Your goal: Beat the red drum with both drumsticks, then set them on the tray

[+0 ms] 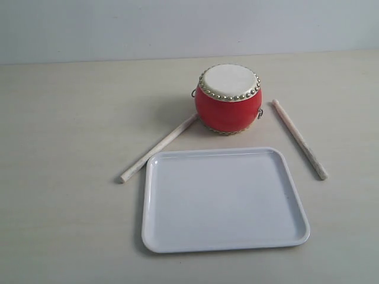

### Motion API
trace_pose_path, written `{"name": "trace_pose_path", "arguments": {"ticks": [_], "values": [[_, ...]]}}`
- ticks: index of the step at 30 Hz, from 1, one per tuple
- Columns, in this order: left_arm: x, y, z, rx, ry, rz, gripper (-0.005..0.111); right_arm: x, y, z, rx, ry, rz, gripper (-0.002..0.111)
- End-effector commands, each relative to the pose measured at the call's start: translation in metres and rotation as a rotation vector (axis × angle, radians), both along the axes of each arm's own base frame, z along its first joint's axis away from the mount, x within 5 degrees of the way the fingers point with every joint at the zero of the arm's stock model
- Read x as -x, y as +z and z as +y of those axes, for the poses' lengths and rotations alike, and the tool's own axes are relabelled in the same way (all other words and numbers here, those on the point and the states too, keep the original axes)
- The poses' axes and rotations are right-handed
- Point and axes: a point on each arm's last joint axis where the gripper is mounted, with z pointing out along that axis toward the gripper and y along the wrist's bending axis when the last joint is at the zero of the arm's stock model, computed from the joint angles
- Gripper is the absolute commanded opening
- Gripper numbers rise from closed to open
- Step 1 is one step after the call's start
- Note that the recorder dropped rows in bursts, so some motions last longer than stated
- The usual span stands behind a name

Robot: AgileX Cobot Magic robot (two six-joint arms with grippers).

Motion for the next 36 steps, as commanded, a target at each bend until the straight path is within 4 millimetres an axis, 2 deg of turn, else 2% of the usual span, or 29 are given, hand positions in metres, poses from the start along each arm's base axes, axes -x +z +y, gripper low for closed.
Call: {"name": "trace_pose_path", "arguments": {"ticks": [1,12,20,24,27,31,32,36], "values": [[0.0,0.0,0.0,0.001,-0.001,-0.008,0.0,0.0,-0.002,0.0,-0.016,0.0,0.004,0.0],[0.0,0.0,0.0,0.001,-0.001,-0.008,0.0,0.0,-0.001,0.001,-0.049,0.003,0.001,0.0],[0.0,0.0,0.0,0.001,-0.001,-0.008,0.0,0.0,0.006,-0.002,-0.034,-0.026,-0.083,0.0],[0.0,0.0,0.0,0.001,-0.001,-0.008,0.0,0.0,0.036,-0.002,-0.035,-0.025,-0.124,0.0],[0.0,0.0,0.0,0.001,-0.001,-0.008,0.0,-0.01,0.073,-0.003,-0.025,-0.024,-0.12,0.0],[0.0,0.0,0.0,0.001,-0.001,-0.008,0.0,-0.05,0.117,-0.002,0.055,-0.001,0.027,0.0],[0.0,0.0,0.0,0.001,-0.001,-0.008,0.0,-0.066,0.126,-0.002,0.084,0.013,0.099,0.0],[0.0,0.0,0.0,0.001,-0.001,-0.008,0.0,-0.146,0.14,-0.001,0.145,0.097,0.492,0.0]]}}
